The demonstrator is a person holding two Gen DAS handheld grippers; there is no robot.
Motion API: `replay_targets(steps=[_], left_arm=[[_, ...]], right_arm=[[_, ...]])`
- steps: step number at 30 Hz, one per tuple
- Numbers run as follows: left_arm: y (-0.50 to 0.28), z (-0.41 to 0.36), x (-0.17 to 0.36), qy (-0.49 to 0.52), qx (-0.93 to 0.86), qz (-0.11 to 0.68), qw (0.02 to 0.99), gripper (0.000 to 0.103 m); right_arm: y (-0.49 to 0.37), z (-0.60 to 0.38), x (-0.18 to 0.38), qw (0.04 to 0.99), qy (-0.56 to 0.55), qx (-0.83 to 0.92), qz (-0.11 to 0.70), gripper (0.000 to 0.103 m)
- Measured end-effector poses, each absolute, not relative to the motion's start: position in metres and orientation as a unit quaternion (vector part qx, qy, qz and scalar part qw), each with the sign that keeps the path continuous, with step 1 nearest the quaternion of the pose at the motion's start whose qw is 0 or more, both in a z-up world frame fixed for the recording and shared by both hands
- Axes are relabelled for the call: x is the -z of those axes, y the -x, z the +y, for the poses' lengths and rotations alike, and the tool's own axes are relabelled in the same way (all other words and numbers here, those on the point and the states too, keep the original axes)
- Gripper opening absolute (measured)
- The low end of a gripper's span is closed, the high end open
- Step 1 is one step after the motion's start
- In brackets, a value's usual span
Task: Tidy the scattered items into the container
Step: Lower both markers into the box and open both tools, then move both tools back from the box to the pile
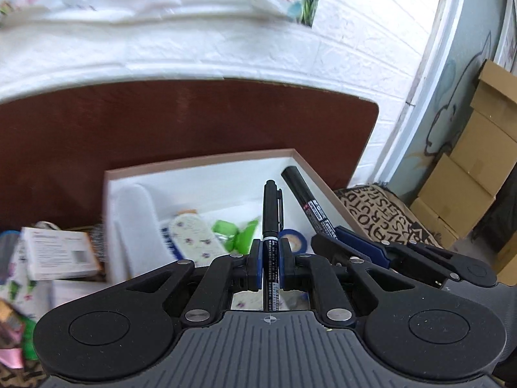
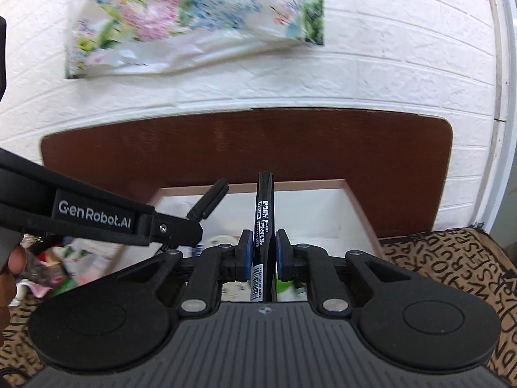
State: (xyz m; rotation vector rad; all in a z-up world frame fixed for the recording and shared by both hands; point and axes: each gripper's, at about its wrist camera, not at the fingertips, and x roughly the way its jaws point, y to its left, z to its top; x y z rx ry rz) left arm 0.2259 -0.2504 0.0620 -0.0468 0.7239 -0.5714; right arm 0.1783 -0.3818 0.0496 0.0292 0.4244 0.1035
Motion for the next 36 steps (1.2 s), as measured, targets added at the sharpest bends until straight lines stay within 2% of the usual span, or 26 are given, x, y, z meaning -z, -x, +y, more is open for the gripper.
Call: replay_targets(steps=[10, 11, 12, 13, 14, 15, 16, 17, 21, 36], left_arm=[[-0.268, -0.29, -0.015, 0.014, 0.285, 0.39, 0.875, 0.008], [-0.27, -0.292, -0.013, 0.011, 0.284, 0.389, 0.876, 0.025], [-0.27, -0.293, -0.011, 0.006, 0.285, 0.384, 0.878, 0.033], [-0.267, -0.293, -0.011, 0.002, 0.285, 0.374, 0.882, 0.04], [-0.265, -0.292, -0.011, -0.002, 0.287, 0.361, 0.887, 0.063], [-0.262, -0.29, -0.013, -0.004, 0.286, 0.346, 0.894, 0.086], [-0.26, -0.287, -0.016, -0.003, 0.28, 0.332, 0.901, 0.093], [-0.257, -0.284, -0.018, -0.002, 0.273, 0.317, 0.908, 0.1], [-0.249, -0.276, -0.024, -0.016, 0.273, 0.302, 0.913, 0.103], [-0.223, -0.255, -0.03, -0.03, 0.249, 0.303, 0.919, 0.103]], right_arm=[[-0.222, -0.408, -0.012, 0.967, 0.017, -0.016, 0.252, 0.017], [-0.224, -0.409, -0.009, 0.966, 0.022, -0.015, 0.255, 0.017], [-0.226, -0.408, -0.007, 0.966, 0.031, -0.013, 0.257, 0.017], [-0.227, -0.408, -0.004, 0.965, 0.041, -0.012, 0.257, 0.026], [-0.227, -0.406, -0.003, 0.965, 0.051, -0.011, 0.256, 0.038], [-0.226, -0.404, -0.003, 0.966, 0.058, -0.007, 0.252, 0.064], [-0.223, -0.402, -0.003, 0.968, 0.066, -0.004, 0.244, 0.078], [-0.22, -0.4, -0.004, 0.969, 0.075, -0.001, 0.235, 0.08], [-0.211, -0.391, -0.007, 0.971, 0.098, 0.0, 0.218, 0.102], [-0.188, -0.377, -0.025, 0.973, 0.061, -0.006, 0.224, 0.103]])
